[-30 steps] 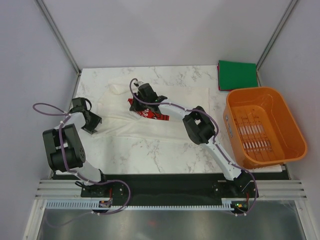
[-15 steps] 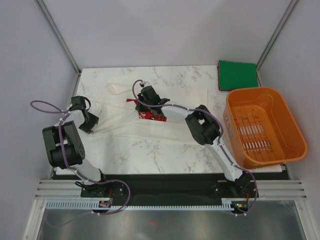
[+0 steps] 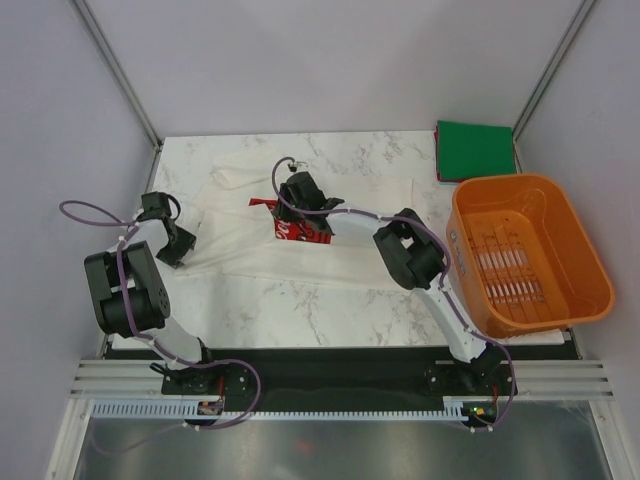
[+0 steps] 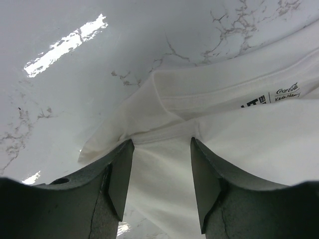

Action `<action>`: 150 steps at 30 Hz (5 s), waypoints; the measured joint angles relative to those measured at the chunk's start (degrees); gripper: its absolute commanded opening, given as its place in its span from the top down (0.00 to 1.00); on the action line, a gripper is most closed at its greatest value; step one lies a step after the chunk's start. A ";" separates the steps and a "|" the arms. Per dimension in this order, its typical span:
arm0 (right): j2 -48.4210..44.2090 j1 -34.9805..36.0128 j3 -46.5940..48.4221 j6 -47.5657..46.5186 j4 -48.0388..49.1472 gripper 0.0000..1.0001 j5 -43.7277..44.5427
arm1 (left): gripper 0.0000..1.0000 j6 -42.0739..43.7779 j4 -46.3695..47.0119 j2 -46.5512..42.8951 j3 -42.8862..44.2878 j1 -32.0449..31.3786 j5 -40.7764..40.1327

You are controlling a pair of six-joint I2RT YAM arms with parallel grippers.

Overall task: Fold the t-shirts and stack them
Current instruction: Fold the tshirt

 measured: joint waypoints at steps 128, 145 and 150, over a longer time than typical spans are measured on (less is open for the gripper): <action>-15.85 -27.96 -0.24 -26.21 -32.11 0.56 -0.15 | 0.74 22.97 -2.60 56.87 81.55 -8.66 15.30; -11.58 -33.11 3.37 -28.55 -33.09 0.55 -2.19 | 0.98 25.22 -4.76 55.32 81.85 -10.95 18.38; -7.17 -34.32 8.33 -29.59 -33.99 0.57 -1.81 | 0.98 25.03 -4.33 51.21 81.85 -11.06 20.92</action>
